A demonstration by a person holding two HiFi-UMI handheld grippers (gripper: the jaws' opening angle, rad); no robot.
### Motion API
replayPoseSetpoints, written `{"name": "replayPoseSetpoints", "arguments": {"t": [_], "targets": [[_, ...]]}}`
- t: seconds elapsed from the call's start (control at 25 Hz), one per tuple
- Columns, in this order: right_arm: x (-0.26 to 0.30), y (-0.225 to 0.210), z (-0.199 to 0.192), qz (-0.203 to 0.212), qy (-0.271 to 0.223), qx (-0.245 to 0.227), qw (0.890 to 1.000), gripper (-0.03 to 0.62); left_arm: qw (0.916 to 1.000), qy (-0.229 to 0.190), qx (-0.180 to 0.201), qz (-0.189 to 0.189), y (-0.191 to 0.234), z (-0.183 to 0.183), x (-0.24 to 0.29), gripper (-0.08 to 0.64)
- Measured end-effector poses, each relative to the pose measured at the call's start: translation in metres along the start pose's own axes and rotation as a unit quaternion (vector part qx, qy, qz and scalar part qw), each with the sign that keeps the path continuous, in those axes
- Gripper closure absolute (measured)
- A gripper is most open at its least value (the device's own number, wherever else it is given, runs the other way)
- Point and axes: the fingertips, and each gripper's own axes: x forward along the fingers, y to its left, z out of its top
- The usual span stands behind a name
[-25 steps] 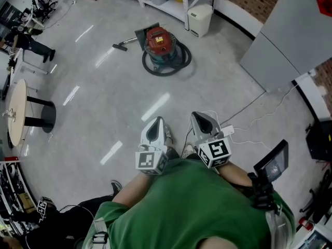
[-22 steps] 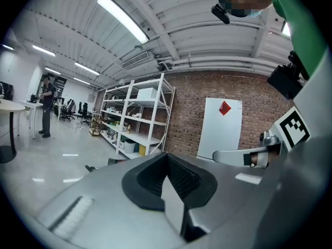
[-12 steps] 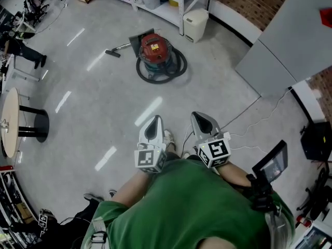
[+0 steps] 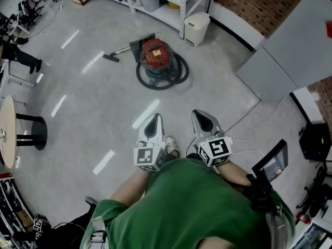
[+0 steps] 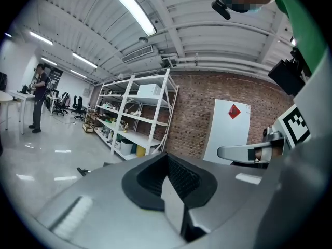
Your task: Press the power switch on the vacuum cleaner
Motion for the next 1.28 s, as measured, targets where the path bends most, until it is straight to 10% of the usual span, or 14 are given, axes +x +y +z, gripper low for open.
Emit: {"name": "replayPoseSetpoints", "arguments": {"t": [0.56, 1.28], "targets": [[0.062, 0.004, 0.018, -0.001, -0.002, -0.016, 1.0, 0.589, 0.9997, -0.008, -0.009, 0.023, 0.058, 0.001, 0.024, 0.554], [0.166, -0.11, 0.055, 0.056, -0.001, 0.008, 0.998, 0.589, 0.9963, 0.005, 0.011, 0.085, 0.062, 0.023, 0.163, 0.554]]}}
